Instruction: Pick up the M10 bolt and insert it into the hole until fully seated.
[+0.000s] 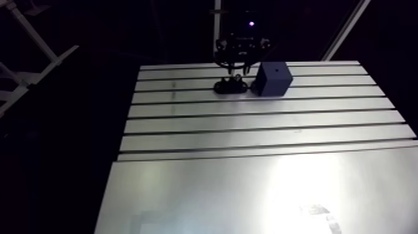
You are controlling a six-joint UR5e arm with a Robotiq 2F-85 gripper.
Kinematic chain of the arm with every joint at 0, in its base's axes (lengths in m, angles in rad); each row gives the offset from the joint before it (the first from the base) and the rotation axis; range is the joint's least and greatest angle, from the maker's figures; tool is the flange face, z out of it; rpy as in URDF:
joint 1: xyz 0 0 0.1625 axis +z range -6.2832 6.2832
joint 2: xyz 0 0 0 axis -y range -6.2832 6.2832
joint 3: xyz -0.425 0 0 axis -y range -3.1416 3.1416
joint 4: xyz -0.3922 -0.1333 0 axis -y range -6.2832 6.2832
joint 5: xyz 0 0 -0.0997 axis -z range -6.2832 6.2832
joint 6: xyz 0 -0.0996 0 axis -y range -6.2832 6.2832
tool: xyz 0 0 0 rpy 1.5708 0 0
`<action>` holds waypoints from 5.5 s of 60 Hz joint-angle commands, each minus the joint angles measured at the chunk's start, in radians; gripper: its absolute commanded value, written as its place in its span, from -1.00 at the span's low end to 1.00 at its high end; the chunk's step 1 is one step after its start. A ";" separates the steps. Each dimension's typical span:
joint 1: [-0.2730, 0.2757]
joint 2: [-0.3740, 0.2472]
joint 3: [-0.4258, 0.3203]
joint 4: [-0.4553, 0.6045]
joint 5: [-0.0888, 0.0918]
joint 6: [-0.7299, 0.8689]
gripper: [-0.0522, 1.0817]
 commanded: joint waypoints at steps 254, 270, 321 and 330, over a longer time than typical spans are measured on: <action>-0.155 0.051 -0.421 0.618 -0.020 -0.042 0.99; -0.164 0.071 -0.425 0.618 -0.021 -0.043 0.99; -0.163 0.094 -0.402 0.609 -0.025 -0.042 0.99; -0.163 0.103 -0.404 0.609 -0.026 -0.042 0.99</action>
